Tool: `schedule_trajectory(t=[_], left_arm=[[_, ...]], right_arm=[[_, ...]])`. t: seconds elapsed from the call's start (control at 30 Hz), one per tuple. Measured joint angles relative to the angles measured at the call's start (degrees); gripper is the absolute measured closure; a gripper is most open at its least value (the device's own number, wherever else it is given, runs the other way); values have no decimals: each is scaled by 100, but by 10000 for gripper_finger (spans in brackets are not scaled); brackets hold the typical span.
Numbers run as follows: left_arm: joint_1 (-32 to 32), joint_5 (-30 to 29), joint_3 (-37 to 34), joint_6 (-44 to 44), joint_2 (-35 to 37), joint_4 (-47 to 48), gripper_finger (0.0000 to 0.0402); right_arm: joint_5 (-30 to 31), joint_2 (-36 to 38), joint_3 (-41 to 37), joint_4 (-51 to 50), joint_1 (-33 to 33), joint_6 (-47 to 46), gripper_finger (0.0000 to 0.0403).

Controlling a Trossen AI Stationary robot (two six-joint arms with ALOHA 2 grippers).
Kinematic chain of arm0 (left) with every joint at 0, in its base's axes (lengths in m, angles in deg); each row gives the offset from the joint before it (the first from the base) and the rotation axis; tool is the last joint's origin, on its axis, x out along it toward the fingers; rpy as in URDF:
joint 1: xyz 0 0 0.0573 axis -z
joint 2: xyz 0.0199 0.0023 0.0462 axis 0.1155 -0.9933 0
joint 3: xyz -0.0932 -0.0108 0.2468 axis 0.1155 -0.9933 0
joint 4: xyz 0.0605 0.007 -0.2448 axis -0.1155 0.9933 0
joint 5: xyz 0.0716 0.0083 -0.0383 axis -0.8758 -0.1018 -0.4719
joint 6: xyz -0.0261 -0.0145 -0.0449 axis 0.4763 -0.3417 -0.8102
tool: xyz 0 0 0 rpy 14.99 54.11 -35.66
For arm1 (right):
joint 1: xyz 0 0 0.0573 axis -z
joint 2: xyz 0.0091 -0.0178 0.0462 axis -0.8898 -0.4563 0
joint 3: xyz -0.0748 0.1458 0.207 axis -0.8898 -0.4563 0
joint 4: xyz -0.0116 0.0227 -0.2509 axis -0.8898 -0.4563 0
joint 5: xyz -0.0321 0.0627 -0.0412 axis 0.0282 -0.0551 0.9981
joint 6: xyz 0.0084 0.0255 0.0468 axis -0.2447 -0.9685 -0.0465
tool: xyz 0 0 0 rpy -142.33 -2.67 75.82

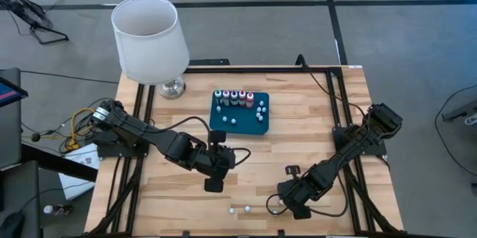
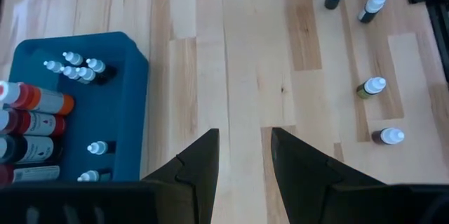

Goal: Pick & Place food coloring
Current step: Put the small red food coloring bottle into the bin

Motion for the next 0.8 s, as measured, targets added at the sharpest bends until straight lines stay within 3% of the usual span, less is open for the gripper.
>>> schedule_trajectory(t=[0.27,0.5,0.8], left_arm=[[-1,-270,0,-223,0,295,278],[0,-349,0,-306,0,301,278],[349,-1516,0,-895,0,605,278]], right_arm=[[-9,517,-4,-676,238,-19,355],[-2,1317,-4,-1276,942,367,355],[-8,1805,236,-1417,2258,1553,356]])
